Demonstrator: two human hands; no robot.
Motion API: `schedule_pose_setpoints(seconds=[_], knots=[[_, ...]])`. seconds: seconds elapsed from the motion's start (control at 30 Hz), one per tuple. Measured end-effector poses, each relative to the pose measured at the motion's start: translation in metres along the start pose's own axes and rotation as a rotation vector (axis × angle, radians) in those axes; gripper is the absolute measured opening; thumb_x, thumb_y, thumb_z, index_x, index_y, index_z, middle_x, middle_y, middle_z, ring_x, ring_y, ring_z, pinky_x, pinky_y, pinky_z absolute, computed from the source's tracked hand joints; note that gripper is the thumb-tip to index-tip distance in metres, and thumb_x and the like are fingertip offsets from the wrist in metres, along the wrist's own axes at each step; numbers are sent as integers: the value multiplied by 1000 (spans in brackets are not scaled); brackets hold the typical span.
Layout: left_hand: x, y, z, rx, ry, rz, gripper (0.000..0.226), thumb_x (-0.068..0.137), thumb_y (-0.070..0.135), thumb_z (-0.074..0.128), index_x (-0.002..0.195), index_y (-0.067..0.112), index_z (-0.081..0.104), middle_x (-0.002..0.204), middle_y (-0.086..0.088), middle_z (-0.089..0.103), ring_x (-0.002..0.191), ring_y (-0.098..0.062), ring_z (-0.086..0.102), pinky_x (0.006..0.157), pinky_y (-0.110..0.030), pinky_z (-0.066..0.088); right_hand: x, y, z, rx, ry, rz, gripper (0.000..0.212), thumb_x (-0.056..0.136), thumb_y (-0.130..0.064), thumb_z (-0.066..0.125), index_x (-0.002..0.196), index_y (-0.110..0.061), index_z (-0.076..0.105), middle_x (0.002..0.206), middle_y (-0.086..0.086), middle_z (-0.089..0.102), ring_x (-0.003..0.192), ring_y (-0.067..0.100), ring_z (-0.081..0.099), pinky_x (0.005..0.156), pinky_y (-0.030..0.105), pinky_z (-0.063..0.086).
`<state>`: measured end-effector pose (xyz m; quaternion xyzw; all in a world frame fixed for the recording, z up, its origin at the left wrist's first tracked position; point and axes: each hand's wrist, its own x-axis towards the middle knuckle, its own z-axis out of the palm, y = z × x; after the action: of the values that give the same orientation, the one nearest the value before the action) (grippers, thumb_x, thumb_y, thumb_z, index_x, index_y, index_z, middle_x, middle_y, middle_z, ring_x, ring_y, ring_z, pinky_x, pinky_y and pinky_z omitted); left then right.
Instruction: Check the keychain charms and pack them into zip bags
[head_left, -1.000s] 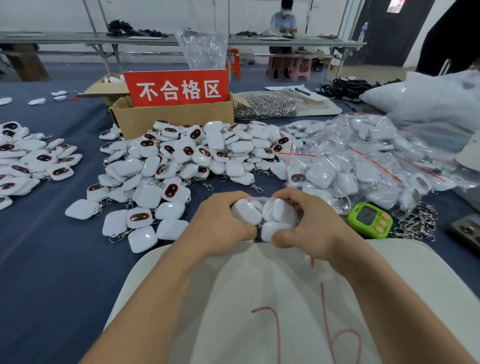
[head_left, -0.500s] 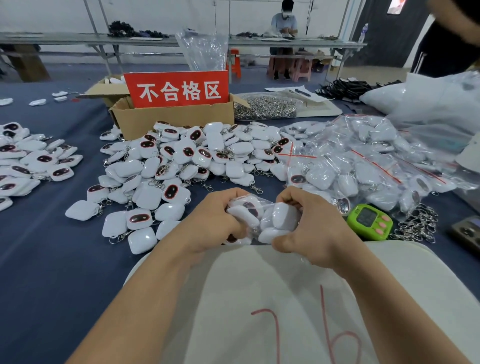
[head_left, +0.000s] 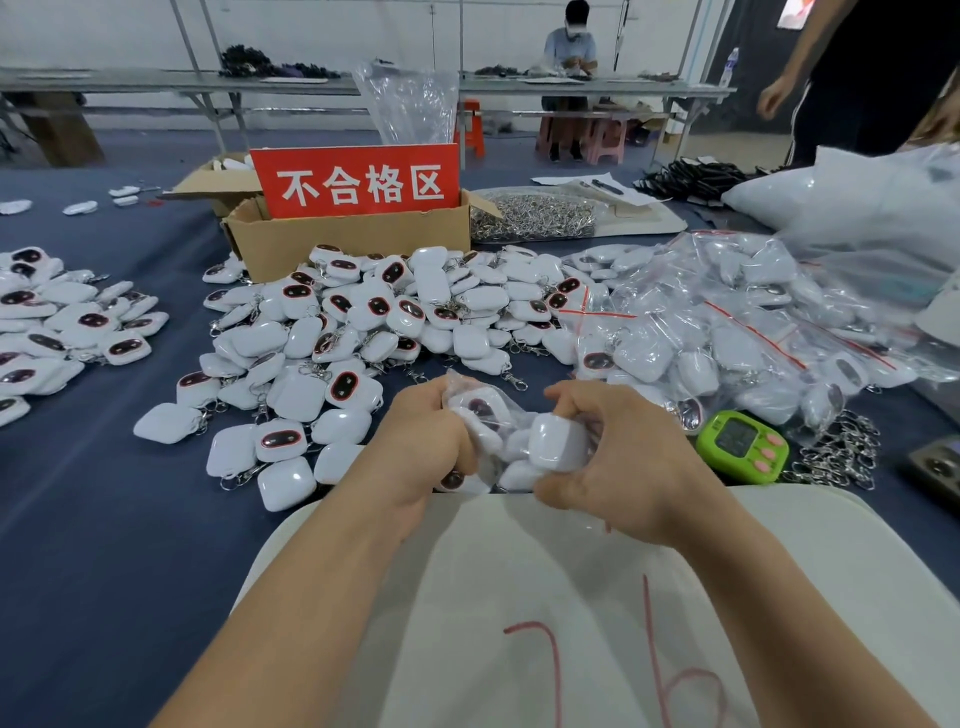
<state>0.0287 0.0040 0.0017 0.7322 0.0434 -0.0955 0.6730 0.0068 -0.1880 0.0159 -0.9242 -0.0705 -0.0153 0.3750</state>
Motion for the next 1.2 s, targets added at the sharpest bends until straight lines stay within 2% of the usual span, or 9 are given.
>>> schedule_pose_setpoints(seconds=[0.2,0.3,0.33,0.37,0.53,0.73,0.9,1.07,1.2], knots=[[-2,0,1,-53,32,89,44,37,-3,43,61,25,67,59,4,62,50,-6,55,43,-12,36,-1,3,-10,425,-211,91,22,78,-35,86,77,-15,78,95,-9,76,83,2,69,77,22,47],[0,-2,-1,-31,-4,115,43,39,-4,44,65,23,65,66,2,64,59,-9,57,46,-14,39,-1,2,-8,484,-180,145,39,90,-37,73,90,2,77,103,28,73,83,22,66,87,52,55],[0,-2,-1,-25,-21,124,42,40,-4,43,67,21,63,68,1,65,62,-11,58,48,-15,40,-1,1,-5,469,-148,140,37,92,-33,71,95,4,75,114,34,66,93,12,36,95,60,51],[0,-2,-1,-21,-34,128,40,41,-5,44,67,19,62,68,1,66,63,-11,59,49,-15,42,0,0,-2,443,-111,131,29,92,-28,70,96,0,76,118,35,63,123,47,46,98,64,49],[1,1,-6,-81,-21,40,49,39,-5,44,72,18,72,77,-6,71,69,-15,65,56,-15,46,2,1,1,477,-74,137,36,96,-7,54,85,-24,84,87,4,80,74,12,66,77,33,53],[7,0,-8,-209,38,-51,59,66,-29,34,95,7,71,87,-13,72,89,-30,64,62,-27,47,7,9,6,494,-28,197,28,94,-10,59,103,-24,81,96,-5,79,90,13,68,90,38,53],[7,3,-8,-223,-6,-53,58,71,-22,51,117,8,70,113,-25,73,93,-35,68,76,-40,53,6,11,4,378,-82,153,60,64,-59,78,121,-41,68,119,-19,70,115,2,64,102,29,49],[2,2,-10,-83,-69,26,51,80,-12,69,124,14,65,113,-12,76,100,-28,71,87,-41,55,0,6,7,313,-164,104,60,57,-33,90,109,-40,63,112,-5,67,74,17,68,47,33,55],[2,3,-11,-40,-71,-11,58,66,-5,75,116,25,69,111,-8,77,101,-27,72,91,-46,56,0,6,7,250,-110,77,32,71,-18,87,94,-28,67,90,0,68,57,13,62,43,31,54]])
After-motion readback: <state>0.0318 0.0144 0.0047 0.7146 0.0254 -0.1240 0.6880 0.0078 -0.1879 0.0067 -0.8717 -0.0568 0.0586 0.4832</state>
